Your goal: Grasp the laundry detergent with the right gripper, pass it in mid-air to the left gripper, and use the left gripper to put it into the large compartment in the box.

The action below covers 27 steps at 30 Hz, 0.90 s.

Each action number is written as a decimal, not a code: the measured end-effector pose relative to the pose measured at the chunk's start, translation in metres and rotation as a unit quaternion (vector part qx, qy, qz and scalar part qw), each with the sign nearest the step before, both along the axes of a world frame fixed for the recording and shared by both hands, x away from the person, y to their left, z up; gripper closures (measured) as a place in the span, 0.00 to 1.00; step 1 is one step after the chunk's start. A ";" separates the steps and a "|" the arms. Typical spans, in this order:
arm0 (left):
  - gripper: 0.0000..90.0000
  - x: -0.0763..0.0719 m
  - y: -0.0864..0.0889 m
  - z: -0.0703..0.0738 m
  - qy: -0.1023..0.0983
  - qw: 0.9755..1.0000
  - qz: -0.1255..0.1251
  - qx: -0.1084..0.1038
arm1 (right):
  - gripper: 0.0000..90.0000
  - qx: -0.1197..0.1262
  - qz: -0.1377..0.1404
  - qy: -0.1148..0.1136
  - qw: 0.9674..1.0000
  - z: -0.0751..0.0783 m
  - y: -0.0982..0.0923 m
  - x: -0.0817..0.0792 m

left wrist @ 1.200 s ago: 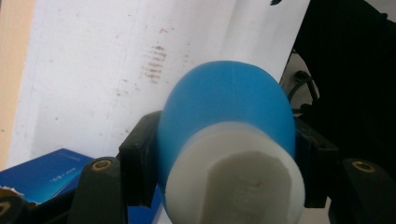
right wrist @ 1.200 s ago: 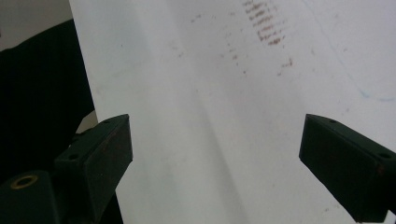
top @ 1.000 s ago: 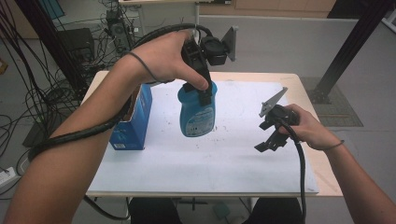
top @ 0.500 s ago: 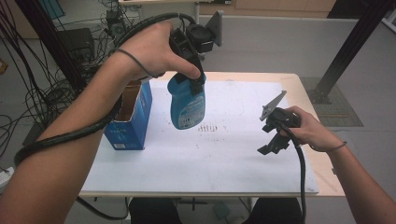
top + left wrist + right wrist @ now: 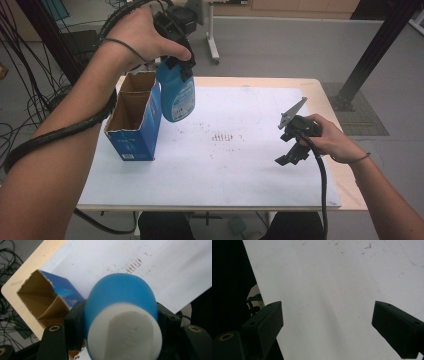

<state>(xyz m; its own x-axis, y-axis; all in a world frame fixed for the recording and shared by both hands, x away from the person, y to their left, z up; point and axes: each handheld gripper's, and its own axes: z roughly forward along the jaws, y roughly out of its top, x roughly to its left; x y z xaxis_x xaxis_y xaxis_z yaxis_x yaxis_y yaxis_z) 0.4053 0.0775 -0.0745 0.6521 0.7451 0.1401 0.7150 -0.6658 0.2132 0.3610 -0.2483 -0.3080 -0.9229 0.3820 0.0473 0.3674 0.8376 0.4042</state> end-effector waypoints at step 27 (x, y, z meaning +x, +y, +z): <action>0.42 0.038 0.092 0.021 -0.019 0.981 0.192 0.002 | 0.10 -0.002 0.002 -0.006 1.000 -0.005 0.008 0.005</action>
<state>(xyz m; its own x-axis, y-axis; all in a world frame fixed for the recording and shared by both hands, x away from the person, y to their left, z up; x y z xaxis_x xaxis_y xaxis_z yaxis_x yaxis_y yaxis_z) 0.4434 0.1694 -0.0537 0.3170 0.9345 0.1621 0.9049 -0.3492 0.2433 0.3656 -0.2400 -0.3135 -0.9246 0.3793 0.0350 0.3601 0.8405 0.4049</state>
